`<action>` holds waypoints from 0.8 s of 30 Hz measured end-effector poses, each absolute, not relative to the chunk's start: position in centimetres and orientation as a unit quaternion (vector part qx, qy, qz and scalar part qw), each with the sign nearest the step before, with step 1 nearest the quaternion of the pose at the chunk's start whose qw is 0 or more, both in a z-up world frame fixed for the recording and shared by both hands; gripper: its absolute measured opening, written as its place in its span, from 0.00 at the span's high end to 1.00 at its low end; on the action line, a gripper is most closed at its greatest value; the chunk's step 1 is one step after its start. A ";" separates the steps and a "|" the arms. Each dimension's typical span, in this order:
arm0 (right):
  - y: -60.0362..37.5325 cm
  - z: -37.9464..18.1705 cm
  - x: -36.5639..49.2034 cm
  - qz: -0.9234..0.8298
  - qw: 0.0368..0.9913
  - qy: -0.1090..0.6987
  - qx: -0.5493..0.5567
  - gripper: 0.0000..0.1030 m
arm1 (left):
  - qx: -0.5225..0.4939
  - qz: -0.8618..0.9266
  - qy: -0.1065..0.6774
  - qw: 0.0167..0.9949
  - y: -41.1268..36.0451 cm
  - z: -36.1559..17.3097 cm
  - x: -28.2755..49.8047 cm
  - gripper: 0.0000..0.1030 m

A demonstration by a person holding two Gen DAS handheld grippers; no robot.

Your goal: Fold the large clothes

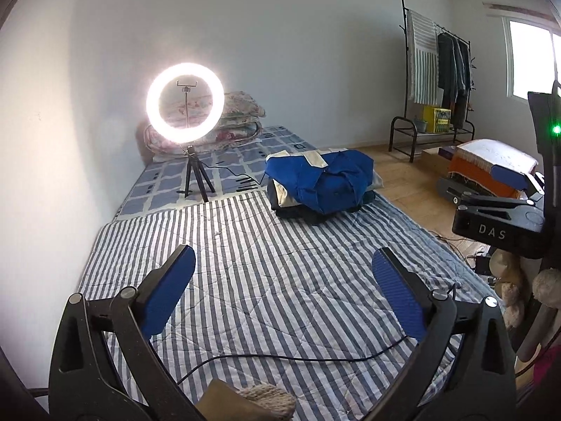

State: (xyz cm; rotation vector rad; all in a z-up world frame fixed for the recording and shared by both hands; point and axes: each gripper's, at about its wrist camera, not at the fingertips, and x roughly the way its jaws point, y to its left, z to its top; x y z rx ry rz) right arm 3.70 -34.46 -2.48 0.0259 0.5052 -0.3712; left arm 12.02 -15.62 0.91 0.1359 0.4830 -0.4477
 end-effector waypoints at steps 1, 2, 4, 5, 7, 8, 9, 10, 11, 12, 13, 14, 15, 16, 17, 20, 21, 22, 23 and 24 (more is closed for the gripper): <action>-34.6 -2.5 3.7 -0.182 0.951 0.249 0.015 0.00 | 0.067 -0.221 0.237 0.944 -15.6 0.9 12.1 0.01; -34.7 -2.5 3.7 -0.183 0.951 0.249 0.017 0.00 | 0.067 -0.220 0.236 0.944 -15.6 0.9 12.0 0.01; -34.9 -2.5 3.7 -0.185 0.951 0.249 0.019 0.00 | 0.066 -0.222 0.236 0.944 -15.7 0.8 12.0 0.01; -35.0 -2.5 3.6 -0.186 0.950 0.248 0.021 0.00 | 0.066 -0.224 0.237 0.943 -15.7 0.8 12.0 0.01; -35.1 -2.5 3.6 -0.187 0.950 0.250 0.024 0.00 | 0.068 -0.226 0.238 0.942 -15.8 0.7 11.9 0.01; -35.2 -2.5 3.5 -0.187 0.950 0.250 0.026 0.00 | 0.072 -0.226 0.238 0.942 -15.9 0.6 11.8 0.00; -35.3 -2.5 3.5 -0.187 0.949 0.251 0.027 0.00 | 0.075 -0.227 0.238 0.941 -16.0 0.6 11.8 0.00; -35.4 -2.5 3.5 -0.187 0.949 0.251 0.029 0.00 | 0.076 -0.228 0.238 0.941 -16.1 0.5 11.8 0.00; -35.4 -2.6 3.5 -0.187 0.949 0.251 0.030 0.00 | 0.077 -0.229 0.239 0.940 -16.2 0.5 11.8 0.00; -35.5 -2.6 3.6 -0.187 0.949 0.251 0.030 0.00 | 0.078 -0.229 0.239 0.940 -16.3 0.5 11.7 0.00; -35.5 -2.6 3.6 -0.187 0.949 0.251 0.030 0.00 | 0.077 -0.230 0.238 0.941 -16.3 0.5 11.7 0.00; -35.5 -2.6 3.6 -0.187 0.949 0.251 0.031 0.00 | 0.076 -0.230 0.238 0.941 -16.3 0.5 11.7 0.00; -35.6 -2.6 3.6 -0.187 0.949 0.251 0.030 0.00 | 0.077 -0.231 0.238 0.940 -16.4 0.5 11.7 0.00; -35.6 -2.6 3.6 -0.187 0.949 0.252 0.031 0.00 | 0.077 -0.230 0.238 0.941 -16.4 0.5 11.7 0.00; -35.6 -2.6 3.6 -0.188 0.949 0.252 0.031 0.00 | 0.076 -0.230 0.237 0.941 -16.4 0.5 11.7 0.00; -35.8 -2.5 3.6 -0.187 0.949 0.252 0.035 0.00 | 0.075 -0.230 0.237 0.941 -16.3 0.5 11.7 0.00; -35.8 -2.5 3.6 -0.188 0.949 0.252 0.036 0.00 | 0.073 -0.230 0.237 0.941 -16.4 0.5 11.7 0.00; -35.9 -2.5 3.6 -0.188 0.949 0.252 0.036 0.00 | 0.071 -0.230 0.237 0.941 -16.4 0.5 11.7 0.00; -35.9 -2.5 3.6 -0.189 0.949 0.251 0.038 0.00 | 0.072 -0.230 0.236 0.941 -16.4 0.6 11.8 0.00; -35.9 -2.5 3.6 -0.188 0.949 0.251 0.038 0.00 | 0.072 -0.230 0.236 0.941 -16.4 0.6 11.8 0.00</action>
